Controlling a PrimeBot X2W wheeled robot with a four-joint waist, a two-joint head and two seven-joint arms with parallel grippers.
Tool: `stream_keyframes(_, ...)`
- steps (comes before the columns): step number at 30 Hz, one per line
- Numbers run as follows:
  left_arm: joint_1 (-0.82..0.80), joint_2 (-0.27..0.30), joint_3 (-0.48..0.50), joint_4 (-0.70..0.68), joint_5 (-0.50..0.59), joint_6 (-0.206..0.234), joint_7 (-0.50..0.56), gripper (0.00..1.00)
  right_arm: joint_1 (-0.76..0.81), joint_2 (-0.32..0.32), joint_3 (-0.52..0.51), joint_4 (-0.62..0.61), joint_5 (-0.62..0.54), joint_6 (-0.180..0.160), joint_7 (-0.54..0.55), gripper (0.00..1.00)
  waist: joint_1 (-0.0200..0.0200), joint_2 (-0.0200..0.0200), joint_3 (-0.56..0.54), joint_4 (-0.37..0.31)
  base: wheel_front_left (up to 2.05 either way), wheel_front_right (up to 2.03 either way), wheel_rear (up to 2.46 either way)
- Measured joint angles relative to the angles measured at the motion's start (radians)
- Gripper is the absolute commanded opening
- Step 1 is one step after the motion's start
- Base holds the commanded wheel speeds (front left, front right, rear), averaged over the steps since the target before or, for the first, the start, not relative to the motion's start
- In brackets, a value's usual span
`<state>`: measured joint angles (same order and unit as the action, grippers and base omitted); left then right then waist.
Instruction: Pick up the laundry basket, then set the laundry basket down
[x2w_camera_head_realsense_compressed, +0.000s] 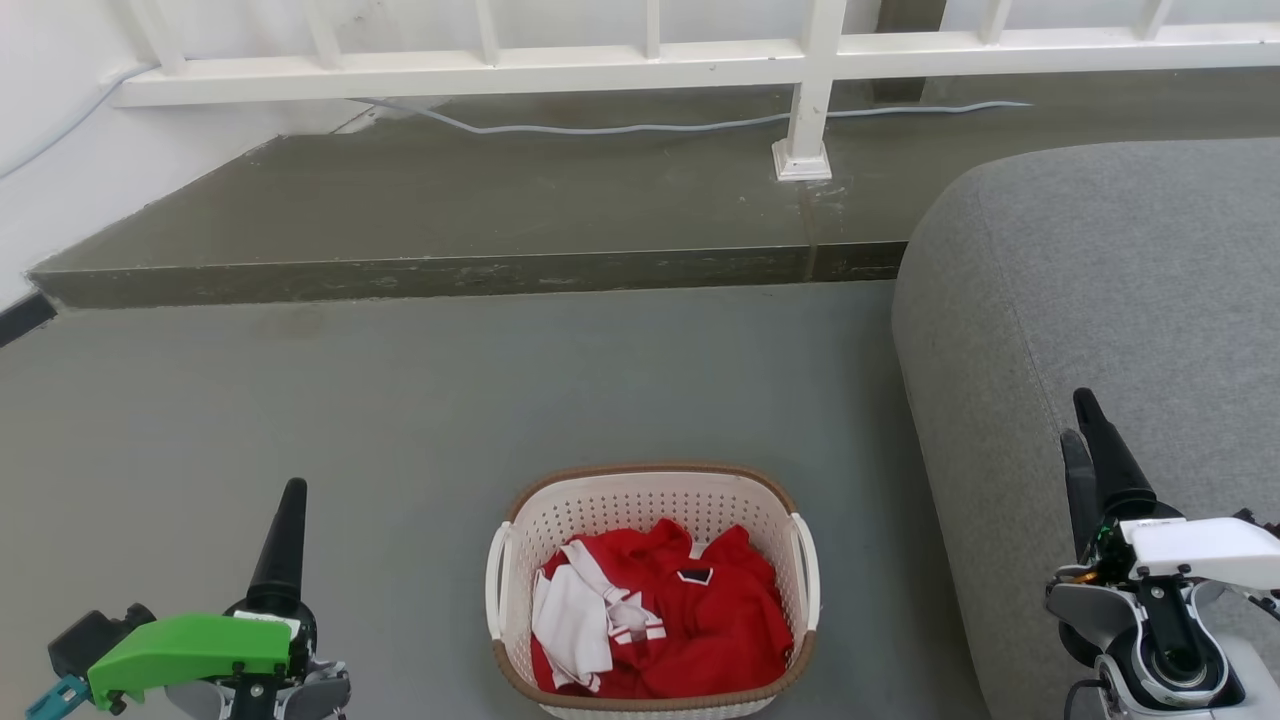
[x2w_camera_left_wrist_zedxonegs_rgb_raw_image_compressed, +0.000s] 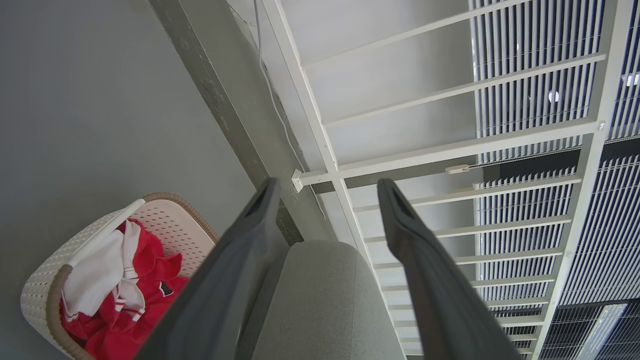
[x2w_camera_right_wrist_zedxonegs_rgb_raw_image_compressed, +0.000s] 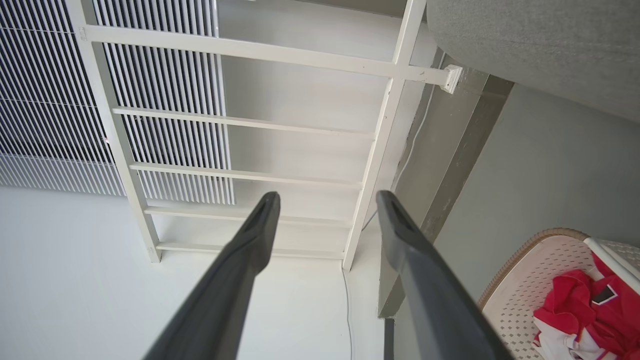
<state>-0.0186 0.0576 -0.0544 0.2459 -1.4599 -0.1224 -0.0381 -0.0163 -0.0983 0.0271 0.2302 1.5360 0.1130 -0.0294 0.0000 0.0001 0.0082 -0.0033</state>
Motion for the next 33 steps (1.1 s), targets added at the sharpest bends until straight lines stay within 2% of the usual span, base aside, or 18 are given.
stream_keyframes(11,-0.002,-0.001,-0.011,-0.027,0.159,0.0,-0.035,1.0,-0.009,-0.043,0.067,-0.014,-0.13,0.0,-0.042,1.0,0.0,0.0,0.001,-0.002,0.0,0.0,0.0)
stream_keyframes(20,-0.003,0.001,-0.037,-0.043,0.368,0.0,-0.061,1.0,-0.018,-0.072,0.118,-0.014,-0.249,0.001,-0.069,1.0,0.0,0.0,0.001,-0.006,0.0,0.0,0.0)
stream_keyframes(33,-0.006,-0.001,-0.062,-0.063,0.603,0.014,-0.096,1.0,-0.039,-0.085,0.137,0.002,-0.416,0.001,-0.107,1.0,0.0,0.0,0.003,-0.01,0.0,0.0,0.0)
